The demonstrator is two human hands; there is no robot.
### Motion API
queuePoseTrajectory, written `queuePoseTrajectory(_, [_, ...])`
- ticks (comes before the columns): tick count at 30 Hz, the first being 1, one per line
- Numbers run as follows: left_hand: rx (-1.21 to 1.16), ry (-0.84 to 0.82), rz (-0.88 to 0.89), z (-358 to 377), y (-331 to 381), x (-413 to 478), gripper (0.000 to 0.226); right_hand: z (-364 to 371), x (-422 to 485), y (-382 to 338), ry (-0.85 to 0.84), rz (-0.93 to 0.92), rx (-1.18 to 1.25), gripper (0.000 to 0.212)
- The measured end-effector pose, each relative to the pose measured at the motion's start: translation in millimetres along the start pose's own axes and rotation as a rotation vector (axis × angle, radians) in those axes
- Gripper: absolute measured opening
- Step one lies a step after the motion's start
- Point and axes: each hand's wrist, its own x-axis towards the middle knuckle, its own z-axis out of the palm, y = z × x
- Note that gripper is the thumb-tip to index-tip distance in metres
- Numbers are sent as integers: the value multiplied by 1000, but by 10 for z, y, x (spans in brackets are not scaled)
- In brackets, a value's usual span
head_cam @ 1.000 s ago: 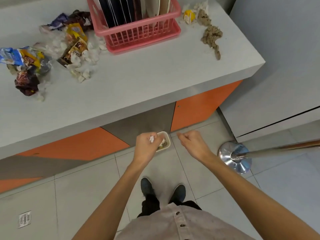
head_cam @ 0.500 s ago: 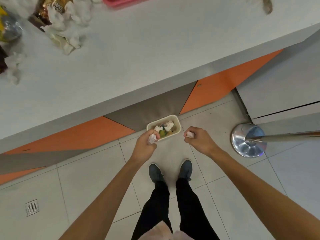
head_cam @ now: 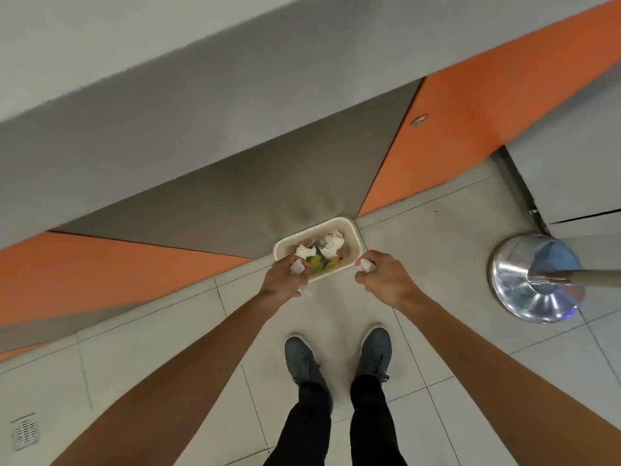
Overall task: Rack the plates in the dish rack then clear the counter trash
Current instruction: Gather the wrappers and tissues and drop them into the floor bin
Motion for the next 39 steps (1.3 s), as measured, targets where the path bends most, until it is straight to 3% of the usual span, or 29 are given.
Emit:
queuePoseTrajectory(5, [-89, 124, -29, 172, -189, 718, 41, 24, 388, 298, -10, 34, 30, 15])
queuePoseTrajectory(8, [-319, 108, -125, 288, -74, 763, 41, 19, 517, 457, 7, 56, 95, 14])
queuePoseTrajectory(11, [-439, 60, -221, 285, -87, 810, 57, 54, 606, 553, 13, 75, 123, 13])
queuePoseTrajectory(13, [-456, 39, -245, 220, -147, 806, 53, 122, 655, 571, 12, 89, 120, 15])
queuePoseTrajectory(18, [-398, -9, -176, 89, -311, 772, 16, 312, 770, 510, 14, 87, 79, 16])
queuePoseTrajectory(24, [-284, 13, -77, 11, -446, 755, 25, 504, 999, 368, 29, 77, 23, 19])
queuePoseTrajectory(27, [-298, 10, -59, -12, -454, 735, 27, 512, 1075, 199, -56, 115, 120, 56])
queuePoseTrajectory(29, [-309, -3, -61, -7, -450, 718, 23, 517, 1091, 126, -85, 151, 42, 74])
queuePoseTrajectory(32, [-337, -20, -68, 1, -391, 646, 16, 533, 1066, 123, -85, 147, -196, 73])
queuePoseTrajectory(36, [-321, -50, -39, 22, -283, 477, 19, 492, 837, 80, -126, 52, -383, 55])
queuePoseTrajectory(39, [-314, -34, -16, -13, -206, 237, 24, 509, 639, 13, -110, -5, -367, 63])
